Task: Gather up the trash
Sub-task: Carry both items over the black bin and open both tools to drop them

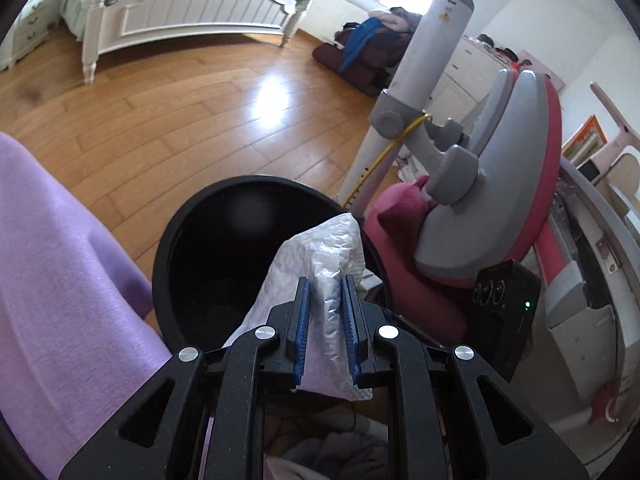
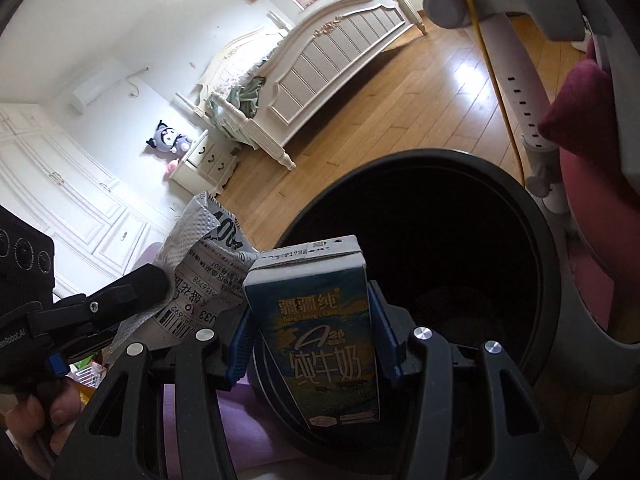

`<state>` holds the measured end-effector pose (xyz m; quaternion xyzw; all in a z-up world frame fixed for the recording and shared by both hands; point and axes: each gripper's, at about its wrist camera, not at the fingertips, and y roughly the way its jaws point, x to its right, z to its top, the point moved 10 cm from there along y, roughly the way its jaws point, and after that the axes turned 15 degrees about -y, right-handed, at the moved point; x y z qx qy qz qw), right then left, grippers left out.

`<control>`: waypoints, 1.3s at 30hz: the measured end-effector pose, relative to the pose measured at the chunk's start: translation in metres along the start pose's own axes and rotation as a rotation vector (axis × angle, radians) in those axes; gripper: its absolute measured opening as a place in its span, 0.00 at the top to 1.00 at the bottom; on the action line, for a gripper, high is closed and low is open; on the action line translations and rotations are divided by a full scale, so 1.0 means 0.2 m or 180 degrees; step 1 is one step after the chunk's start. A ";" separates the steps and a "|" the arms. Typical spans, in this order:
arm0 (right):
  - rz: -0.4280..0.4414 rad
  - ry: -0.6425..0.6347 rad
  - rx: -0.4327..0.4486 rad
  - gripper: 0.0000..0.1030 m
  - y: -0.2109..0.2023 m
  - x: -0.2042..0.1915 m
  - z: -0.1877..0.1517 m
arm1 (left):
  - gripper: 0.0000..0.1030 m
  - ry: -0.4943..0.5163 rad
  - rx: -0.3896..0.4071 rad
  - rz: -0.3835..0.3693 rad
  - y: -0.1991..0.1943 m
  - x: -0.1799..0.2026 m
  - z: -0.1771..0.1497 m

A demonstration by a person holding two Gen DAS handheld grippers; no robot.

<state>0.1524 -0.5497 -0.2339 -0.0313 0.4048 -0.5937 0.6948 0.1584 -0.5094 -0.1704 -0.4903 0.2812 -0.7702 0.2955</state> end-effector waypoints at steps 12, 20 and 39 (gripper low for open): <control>-0.0026 0.0040 -0.0079 0.50 0.00 0.04 -0.08 | 0.84 -0.0041 -0.0189 0.0214 0.14 -0.02 -0.02; -0.0039 0.0056 -0.0123 0.49 0.01 0.05 -0.11 | 0.84 -0.0025 -0.0231 0.0270 0.16 -0.03 -0.03; -0.0033 -0.0003 0.0112 0.31 -0.16 -0.09 0.01 | 0.32 0.0284 0.0266 0.0274 -0.14 0.05 -0.02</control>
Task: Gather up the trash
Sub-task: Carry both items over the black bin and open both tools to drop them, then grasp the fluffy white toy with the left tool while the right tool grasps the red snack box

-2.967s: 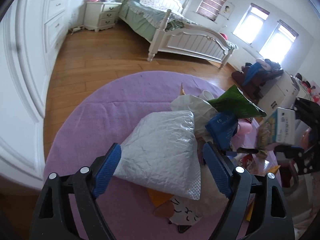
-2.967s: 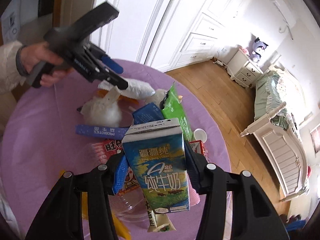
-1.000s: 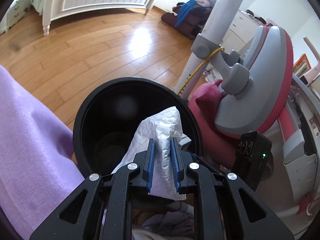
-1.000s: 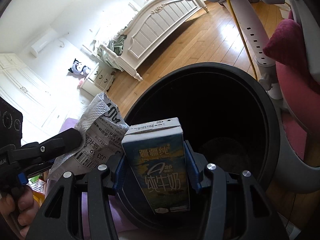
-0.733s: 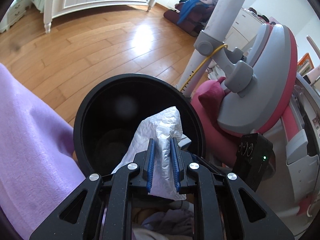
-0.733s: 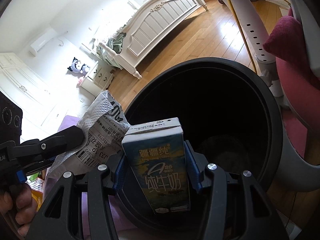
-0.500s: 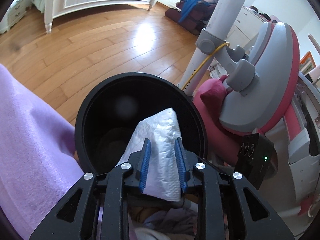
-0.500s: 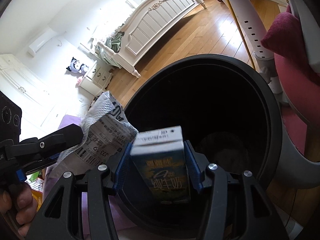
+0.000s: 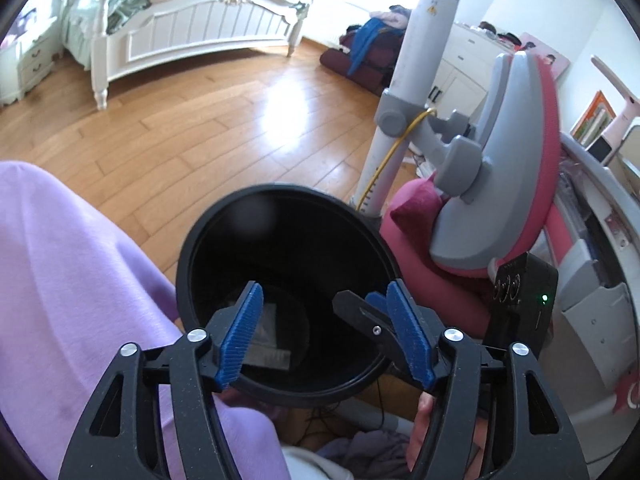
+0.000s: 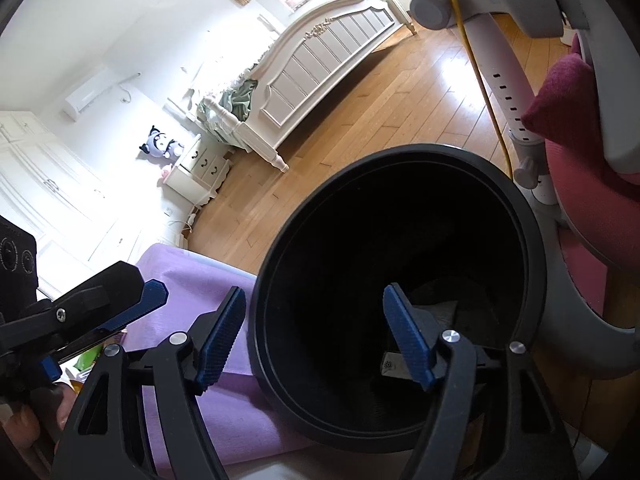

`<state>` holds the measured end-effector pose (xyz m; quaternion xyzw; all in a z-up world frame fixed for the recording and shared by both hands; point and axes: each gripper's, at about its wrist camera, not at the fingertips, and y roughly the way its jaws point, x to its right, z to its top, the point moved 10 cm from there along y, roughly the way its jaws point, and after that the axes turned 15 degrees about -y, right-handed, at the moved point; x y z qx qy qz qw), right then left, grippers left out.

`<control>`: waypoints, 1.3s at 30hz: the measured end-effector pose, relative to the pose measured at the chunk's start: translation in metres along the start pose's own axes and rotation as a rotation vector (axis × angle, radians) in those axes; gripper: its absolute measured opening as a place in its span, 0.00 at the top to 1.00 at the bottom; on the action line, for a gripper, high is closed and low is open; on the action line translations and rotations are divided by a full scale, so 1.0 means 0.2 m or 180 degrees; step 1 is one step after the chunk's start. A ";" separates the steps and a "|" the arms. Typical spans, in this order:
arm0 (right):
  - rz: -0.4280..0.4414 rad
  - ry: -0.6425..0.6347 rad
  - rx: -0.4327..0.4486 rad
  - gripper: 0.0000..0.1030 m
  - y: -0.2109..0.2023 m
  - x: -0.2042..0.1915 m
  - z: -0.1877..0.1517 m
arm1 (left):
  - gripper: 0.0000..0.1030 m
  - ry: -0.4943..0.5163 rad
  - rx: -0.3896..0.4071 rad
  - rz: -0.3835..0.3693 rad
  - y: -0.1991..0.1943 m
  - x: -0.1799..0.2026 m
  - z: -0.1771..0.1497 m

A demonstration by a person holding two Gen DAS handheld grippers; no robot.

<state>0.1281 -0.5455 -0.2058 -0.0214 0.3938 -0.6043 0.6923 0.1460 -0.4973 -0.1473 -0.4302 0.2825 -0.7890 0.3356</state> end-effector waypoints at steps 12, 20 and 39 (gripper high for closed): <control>0.0270 -0.0419 0.0148 0.26 -0.09 -0.40 0.12 | 0.27 -0.0146 0.0569 -0.0048 -0.53 -0.13 0.03; 0.0509 -0.0897 0.0028 0.26 -0.06 -0.77 0.11 | 0.20 -0.0401 0.1049 0.0279 -0.96 -0.50 -0.04; 0.0855 -0.2023 -0.0657 0.26 0.34 -1.72 -0.01 | 0.20 -0.1351 0.1398 0.0954 -1.72 -1.75 -0.32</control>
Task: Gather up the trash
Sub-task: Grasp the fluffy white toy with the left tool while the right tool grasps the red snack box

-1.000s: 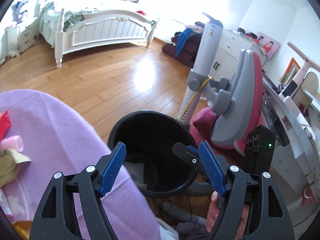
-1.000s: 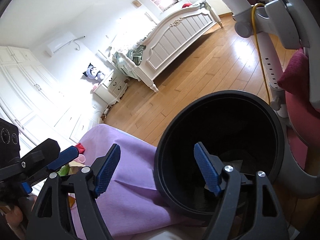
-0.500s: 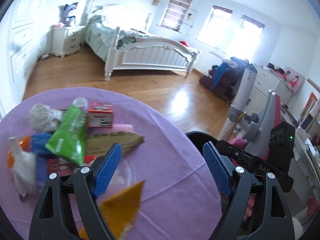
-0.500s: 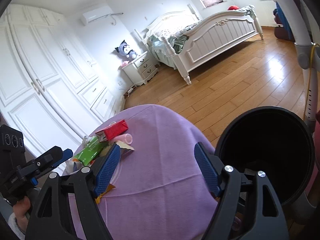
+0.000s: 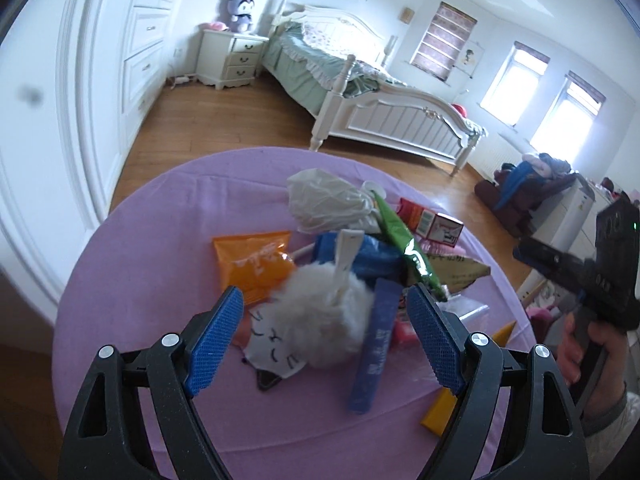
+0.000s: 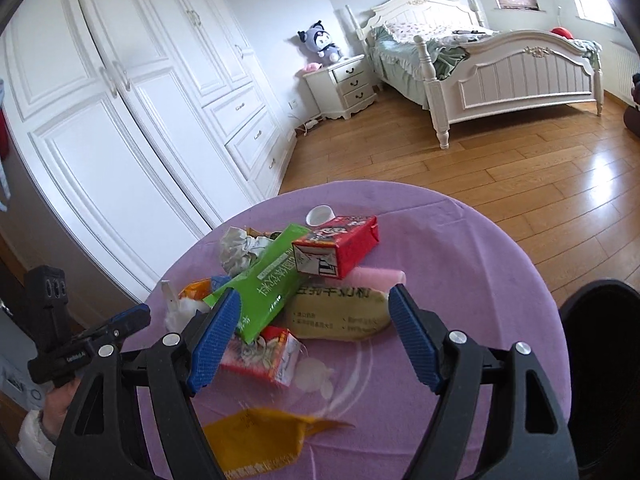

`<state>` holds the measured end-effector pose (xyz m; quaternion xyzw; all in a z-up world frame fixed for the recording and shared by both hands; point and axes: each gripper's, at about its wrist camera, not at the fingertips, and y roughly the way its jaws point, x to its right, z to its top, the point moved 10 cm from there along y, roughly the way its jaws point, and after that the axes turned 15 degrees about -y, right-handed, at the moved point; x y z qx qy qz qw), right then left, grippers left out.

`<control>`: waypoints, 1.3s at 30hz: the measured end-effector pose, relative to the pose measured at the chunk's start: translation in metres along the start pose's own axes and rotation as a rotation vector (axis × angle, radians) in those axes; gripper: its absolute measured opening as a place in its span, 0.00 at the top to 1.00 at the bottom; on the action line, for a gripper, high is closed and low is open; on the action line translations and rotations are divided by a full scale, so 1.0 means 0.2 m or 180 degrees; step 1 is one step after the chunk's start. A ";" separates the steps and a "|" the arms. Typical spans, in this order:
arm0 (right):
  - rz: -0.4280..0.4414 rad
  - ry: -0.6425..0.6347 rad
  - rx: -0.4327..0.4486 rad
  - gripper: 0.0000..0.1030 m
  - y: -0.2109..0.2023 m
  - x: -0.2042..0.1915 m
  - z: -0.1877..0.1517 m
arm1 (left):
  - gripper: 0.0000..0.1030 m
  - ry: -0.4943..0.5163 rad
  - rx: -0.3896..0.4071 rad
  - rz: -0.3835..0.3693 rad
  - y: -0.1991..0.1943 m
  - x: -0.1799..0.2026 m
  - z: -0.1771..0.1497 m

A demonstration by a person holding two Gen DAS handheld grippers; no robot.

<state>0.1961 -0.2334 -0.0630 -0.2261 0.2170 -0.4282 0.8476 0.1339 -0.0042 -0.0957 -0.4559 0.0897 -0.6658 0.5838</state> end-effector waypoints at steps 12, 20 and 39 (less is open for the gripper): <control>-0.0491 -0.0141 -0.0842 0.36 0.44 0.08 0.04 | 0.29 0.0240 -0.0333 -0.0089 0.17 0.03 -0.08; -0.0349 -0.0020 -0.0704 0.49 0.37 0.08 0.02 | 0.61 0.0098 -0.0439 -0.0233 0.22 0.01 -0.12; 0.0306 0.0284 0.0940 0.49 -0.41 -0.05 0.06 | 0.65 0.0389 0.0227 -0.0691 -0.21 0.55 -0.04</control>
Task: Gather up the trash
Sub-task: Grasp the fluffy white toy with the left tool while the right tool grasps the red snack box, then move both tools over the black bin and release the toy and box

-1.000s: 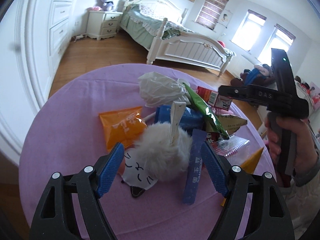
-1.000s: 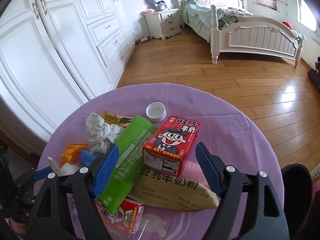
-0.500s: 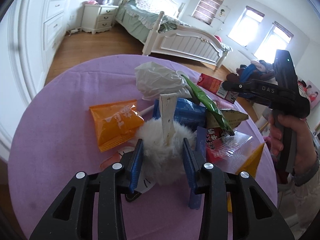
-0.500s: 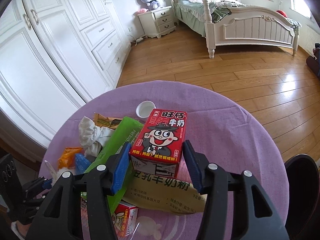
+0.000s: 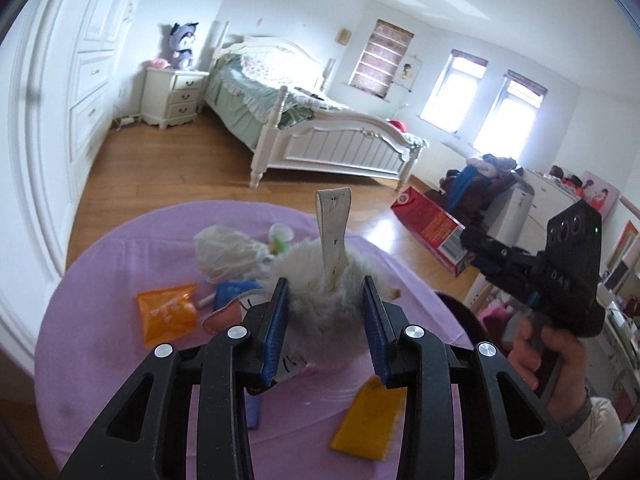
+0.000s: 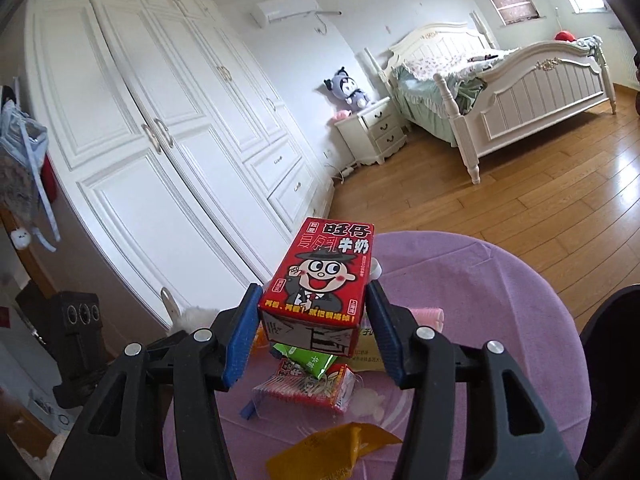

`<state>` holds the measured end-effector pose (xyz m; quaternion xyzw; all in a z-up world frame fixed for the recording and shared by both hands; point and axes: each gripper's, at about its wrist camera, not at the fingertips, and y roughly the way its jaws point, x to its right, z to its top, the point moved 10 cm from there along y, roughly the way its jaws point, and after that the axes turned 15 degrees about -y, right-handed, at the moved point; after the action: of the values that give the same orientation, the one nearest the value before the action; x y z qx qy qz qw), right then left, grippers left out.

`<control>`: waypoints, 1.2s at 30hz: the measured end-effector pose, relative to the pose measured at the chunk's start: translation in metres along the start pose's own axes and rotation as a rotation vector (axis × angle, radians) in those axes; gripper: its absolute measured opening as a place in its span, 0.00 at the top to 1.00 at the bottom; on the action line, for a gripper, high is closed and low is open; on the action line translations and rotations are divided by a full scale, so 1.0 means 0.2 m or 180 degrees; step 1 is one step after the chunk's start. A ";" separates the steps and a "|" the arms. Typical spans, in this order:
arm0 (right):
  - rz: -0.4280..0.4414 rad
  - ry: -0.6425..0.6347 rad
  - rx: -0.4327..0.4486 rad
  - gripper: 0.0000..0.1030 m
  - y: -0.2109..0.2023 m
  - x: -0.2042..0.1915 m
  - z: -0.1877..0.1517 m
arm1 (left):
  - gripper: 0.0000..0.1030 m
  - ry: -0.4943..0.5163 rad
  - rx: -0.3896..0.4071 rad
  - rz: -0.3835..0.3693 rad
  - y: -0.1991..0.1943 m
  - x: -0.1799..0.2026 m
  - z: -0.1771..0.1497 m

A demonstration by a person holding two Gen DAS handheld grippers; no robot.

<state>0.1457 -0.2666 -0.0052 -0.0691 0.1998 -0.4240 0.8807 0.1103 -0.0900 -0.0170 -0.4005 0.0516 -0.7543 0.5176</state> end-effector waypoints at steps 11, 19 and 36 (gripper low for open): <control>-0.0378 0.0405 0.0284 0.49 -0.34 0.41 -0.10 | 0.65 0.0238 -0.0362 -0.0452 0.41 0.58 -0.16; -0.0731 0.0714 0.0344 0.49 -0.49 0.72 -0.24 | 0.65 0.0290 -0.0783 -0.0670 0.78 0.87 -0.36; -0.1112 0.1598 0.0237 0.49 -0.60 1.24 -0.72 | 0.65 0.0525 -0.1569 -0.0626 1.40 1.20 -0.83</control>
<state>0.1392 -0.5278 -0.1735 0.0368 0.3805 -0.5798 0.7195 0.1735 -0.4706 -0.1341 -0.4547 0.2364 -0.7957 0.3228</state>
